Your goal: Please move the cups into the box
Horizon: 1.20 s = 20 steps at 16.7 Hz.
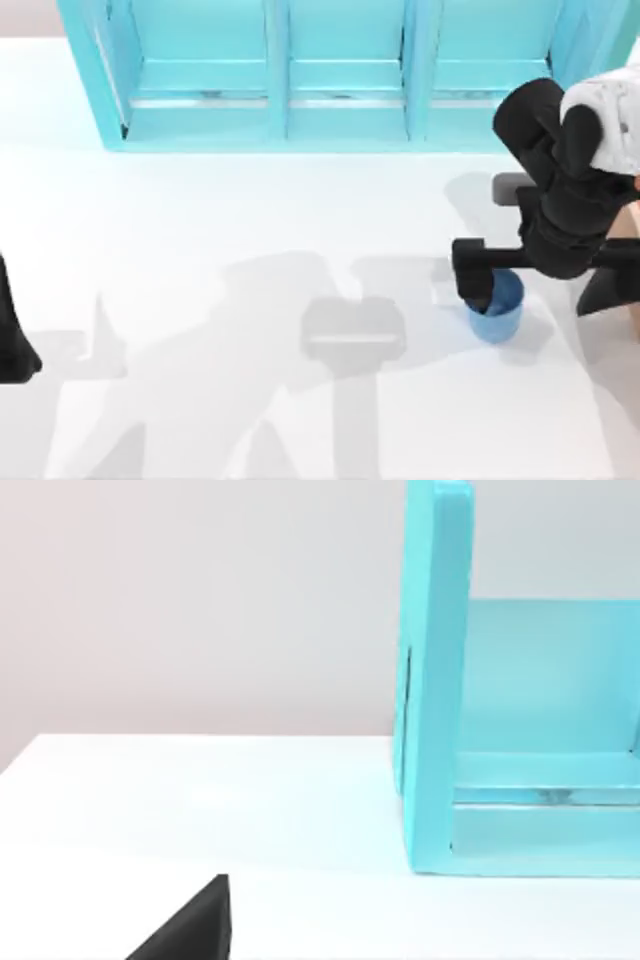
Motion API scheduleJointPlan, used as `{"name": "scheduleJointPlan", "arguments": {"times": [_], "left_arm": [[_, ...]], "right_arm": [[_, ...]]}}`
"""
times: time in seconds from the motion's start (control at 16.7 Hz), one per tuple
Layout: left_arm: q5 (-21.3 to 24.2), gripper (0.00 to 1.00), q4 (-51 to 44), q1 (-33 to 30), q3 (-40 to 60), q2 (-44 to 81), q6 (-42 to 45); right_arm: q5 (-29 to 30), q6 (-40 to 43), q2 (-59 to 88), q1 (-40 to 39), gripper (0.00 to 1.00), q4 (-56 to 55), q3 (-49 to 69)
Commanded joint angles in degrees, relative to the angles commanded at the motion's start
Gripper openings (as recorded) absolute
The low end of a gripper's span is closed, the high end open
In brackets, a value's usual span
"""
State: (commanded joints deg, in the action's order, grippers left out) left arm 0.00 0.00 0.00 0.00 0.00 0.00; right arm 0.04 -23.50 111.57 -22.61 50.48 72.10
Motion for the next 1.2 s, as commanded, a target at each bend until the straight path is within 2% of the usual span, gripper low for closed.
{"name": "scheduleJointPlan", "arguments": {"times": [0.24, 1.02, 1.2], "left_arm": [[0.0, 1.00, 0.0, 0.0, 0.0, 0.0, 0.0], [0.0, 1.00, 0.0, 0.0, 0.0, 0.0, 0.0], [0.0, 1.00, 0.0, 0.0, 0.0, 0.0, 0.0]], "right_arm": [[0.0, 0.0, 0.0, 0.0, 1.00, -0.1, -0.1], [0.0, 0.0, 0.0, 0.0, 0.02, -0.1, -0.1], [0.0, 0.0, 0.0, 0.0, 0.00, -0.1, -0.1]]}}
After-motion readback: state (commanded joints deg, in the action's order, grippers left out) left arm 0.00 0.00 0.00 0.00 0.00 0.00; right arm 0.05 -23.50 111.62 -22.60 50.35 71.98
